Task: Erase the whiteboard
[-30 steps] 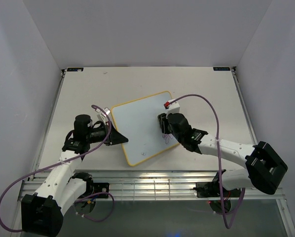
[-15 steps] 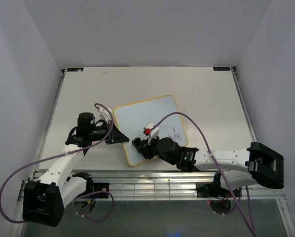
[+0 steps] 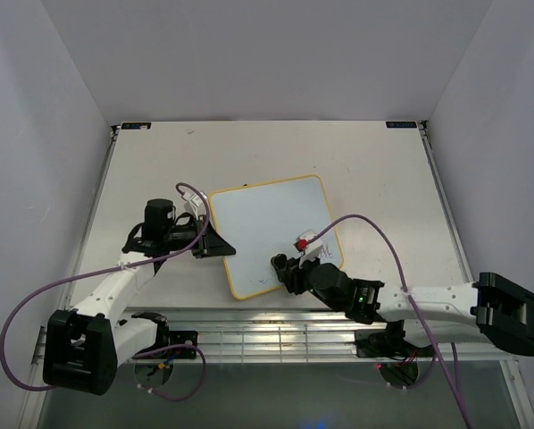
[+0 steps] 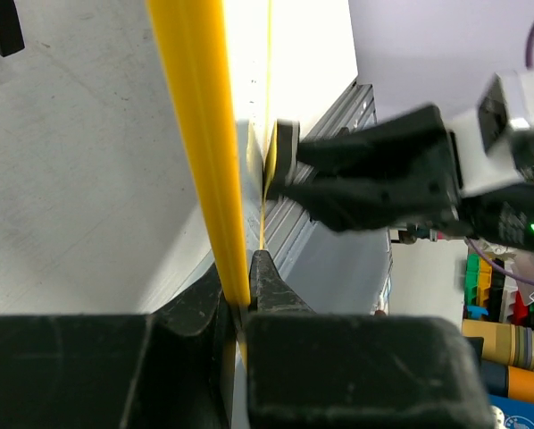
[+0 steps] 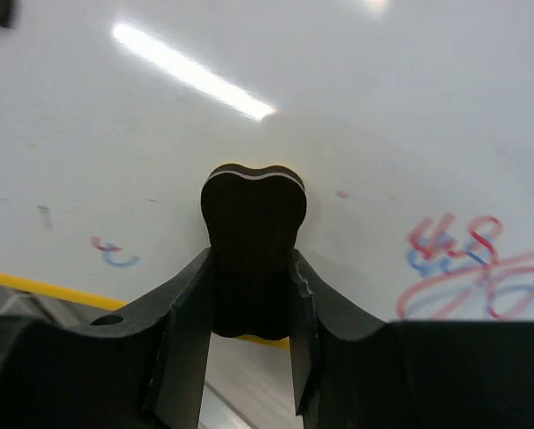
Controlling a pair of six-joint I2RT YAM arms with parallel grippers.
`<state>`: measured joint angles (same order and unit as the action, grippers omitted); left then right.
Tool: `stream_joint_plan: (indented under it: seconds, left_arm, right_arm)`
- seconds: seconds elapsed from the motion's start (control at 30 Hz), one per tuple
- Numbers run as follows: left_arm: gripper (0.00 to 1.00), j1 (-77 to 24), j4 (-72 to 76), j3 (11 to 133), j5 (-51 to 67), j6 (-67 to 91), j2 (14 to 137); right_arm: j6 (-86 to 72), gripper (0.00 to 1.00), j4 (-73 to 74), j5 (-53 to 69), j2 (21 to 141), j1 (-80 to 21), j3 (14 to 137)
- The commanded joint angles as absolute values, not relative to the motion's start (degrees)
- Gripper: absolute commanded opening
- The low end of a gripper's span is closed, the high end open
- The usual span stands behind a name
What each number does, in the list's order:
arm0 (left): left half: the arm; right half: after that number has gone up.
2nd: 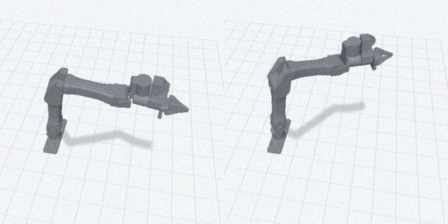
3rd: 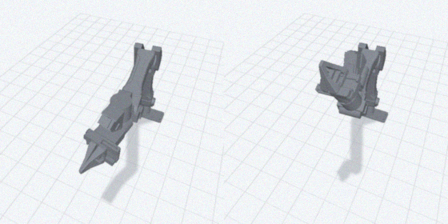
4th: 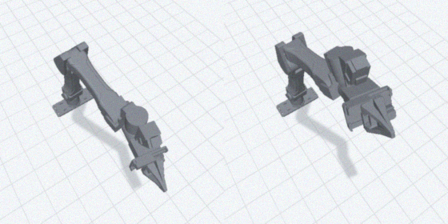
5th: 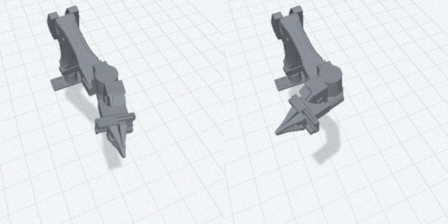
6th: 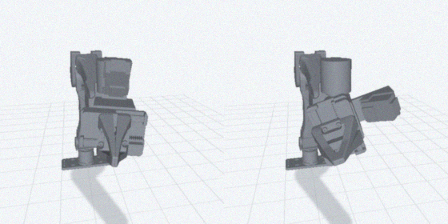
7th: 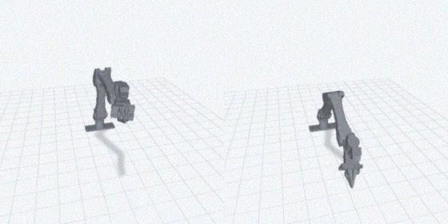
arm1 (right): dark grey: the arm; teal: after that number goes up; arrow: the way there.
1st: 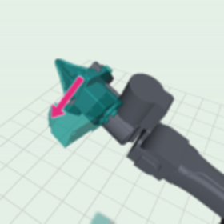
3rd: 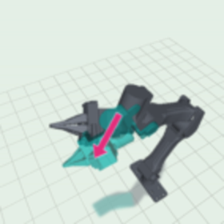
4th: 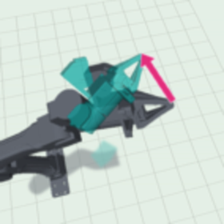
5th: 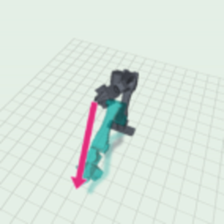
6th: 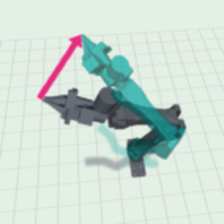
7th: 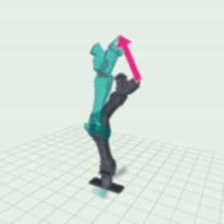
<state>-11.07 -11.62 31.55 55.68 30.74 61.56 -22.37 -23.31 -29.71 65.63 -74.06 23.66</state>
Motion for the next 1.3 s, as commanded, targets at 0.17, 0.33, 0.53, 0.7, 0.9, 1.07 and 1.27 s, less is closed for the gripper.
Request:
stream_joint_plan:
  seconds: [0.17,0.33,0.53,0.7,0.9,1.07,1.27]
  left_arm:
    - [0.00,-11.34,-9.32,35.16,59.33,29.09,61.96]
    - [0.00,-11.43,-8.44,34.63,58.71,29.79,62.23]
    - [0.00,-11.43,-7.65,34.10,58.54,31.46,61.53]
    - [0.00,-11.42,-7.65,33.84,58.27,31.82,61.17]
    - [0.00,-11.34,-7.30,33.31,58.62,31.90,61.61]
    - [0.00,-11.34,-7.38,33.13,59.76,31.55,61.26]
    - [0.00,-11.34,-7.56,33.13,60.73,31.29,60.91]
  right_arm:
    - [-24.97,0.08,-16.52,-34.46,51.68,-67.24,14.06]
    - [-23.03,0.08,-23.09,-30.59,59.47,-70.47,19.24]
    - [-20.66,0.08,-31.89,-31.72,71.25,-79.69,28.90]
    - [-20.83,0.08,-37.61,-34.36,78.56,-85.60,34.71]
    - [-23.64,0.08,-34.11,-39.70,83.15,-88.07,39.02]
    - [-25.56,0.08,-29.19,-43.41,77.44,-83.51,32.37]
    - [-28.91,0.08,-21.02,-46.32,69.27,-76.21,23.92]
